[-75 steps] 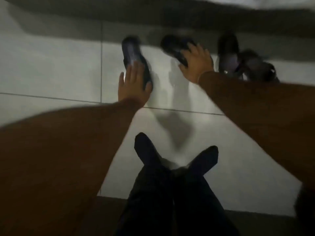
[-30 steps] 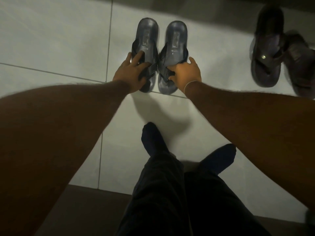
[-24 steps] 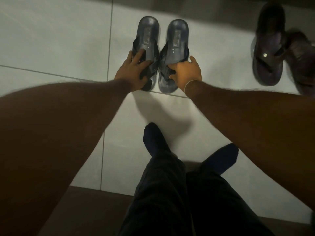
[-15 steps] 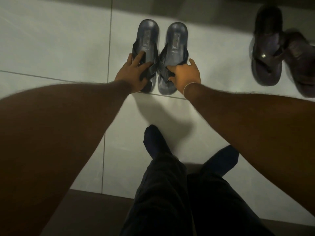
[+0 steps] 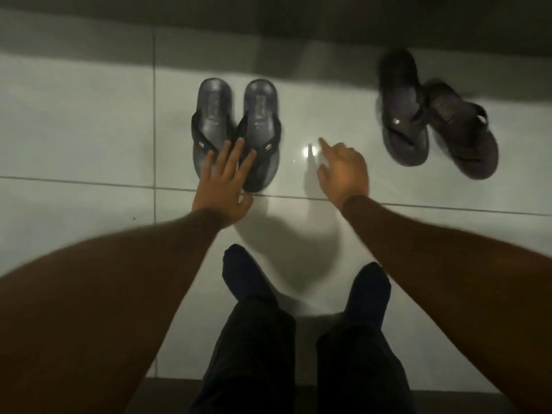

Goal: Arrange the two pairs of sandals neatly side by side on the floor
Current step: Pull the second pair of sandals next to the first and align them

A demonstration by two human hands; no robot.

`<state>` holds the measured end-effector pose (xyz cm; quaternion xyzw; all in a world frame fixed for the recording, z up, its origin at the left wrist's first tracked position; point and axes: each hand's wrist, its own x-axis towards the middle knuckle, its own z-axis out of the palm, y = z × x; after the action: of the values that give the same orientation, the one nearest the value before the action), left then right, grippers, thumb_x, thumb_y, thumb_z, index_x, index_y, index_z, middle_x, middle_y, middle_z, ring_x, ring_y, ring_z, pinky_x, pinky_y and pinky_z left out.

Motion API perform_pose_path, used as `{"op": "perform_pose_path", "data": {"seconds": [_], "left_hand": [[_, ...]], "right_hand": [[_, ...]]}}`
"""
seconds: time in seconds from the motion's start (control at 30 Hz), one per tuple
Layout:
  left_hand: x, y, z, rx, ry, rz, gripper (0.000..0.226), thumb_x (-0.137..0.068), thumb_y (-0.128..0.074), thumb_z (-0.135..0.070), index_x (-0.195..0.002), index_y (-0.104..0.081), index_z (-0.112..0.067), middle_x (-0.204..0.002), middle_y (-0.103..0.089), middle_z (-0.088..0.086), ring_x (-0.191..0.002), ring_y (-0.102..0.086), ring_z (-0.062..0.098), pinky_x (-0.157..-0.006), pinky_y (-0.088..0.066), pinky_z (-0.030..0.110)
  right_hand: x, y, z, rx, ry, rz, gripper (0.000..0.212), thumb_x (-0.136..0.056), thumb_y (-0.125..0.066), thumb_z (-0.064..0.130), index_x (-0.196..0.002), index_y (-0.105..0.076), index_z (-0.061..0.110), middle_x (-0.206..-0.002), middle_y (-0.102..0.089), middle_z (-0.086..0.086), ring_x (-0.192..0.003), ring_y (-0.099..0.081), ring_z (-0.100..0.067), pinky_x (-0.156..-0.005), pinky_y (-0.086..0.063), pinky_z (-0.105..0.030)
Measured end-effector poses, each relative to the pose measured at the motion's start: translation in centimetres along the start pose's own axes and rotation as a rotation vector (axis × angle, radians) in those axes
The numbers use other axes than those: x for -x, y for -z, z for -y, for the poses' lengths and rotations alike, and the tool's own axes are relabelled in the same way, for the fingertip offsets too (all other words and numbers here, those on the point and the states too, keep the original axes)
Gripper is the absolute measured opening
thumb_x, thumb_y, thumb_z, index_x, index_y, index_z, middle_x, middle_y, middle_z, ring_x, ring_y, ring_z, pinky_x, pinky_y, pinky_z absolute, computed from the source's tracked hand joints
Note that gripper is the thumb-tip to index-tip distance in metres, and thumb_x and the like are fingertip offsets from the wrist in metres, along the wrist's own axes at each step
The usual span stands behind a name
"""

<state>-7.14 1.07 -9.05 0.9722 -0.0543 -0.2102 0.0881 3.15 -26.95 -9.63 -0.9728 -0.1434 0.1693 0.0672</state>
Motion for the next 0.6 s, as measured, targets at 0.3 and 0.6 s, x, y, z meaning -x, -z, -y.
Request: {"op": "perform_pose_path", "data": {"seconds": [0.3,0.6], "left_hand": [[-8.6,0.5,-16.8,0.152,-0.134,0.071,0.091,-0.1,-0.051,-0.047,-0.175,-0.008,-0.02,-0.184,0.002,0.009,-0.169,0.003,0.031,-0.136,-0.001,0.053],[-21.9,0.2,-27.0,0.174,-0.027,0.186,0.09,-0.108,-0.046,-0.058,-0.174,0.004,-0.024,-0.183,0.011,0.009,-0.168,-0.002,0.039,-0.135,-0.011,0.054]], "right_hand": [[-1.2,5.7,-22.2,0.05,-0.411,-0.104,0.065,-0.092,-0.055,0.031,-0.156,-0.047,0.022,-0.154,-0.048,-0.024,-0.138,-0.048,-0.05,-0.12,-0.031,-0.065],[-5.3,3.5,-33.4,-0.125,-0.506,0.256,0.077,-0.1,-0.059,0.038,-0.168,-0.023,0.04,-0.175,-0.017,-0.017,-0.149,-0.034,-0.057,-0.125,-0.026,-0.063]]}}
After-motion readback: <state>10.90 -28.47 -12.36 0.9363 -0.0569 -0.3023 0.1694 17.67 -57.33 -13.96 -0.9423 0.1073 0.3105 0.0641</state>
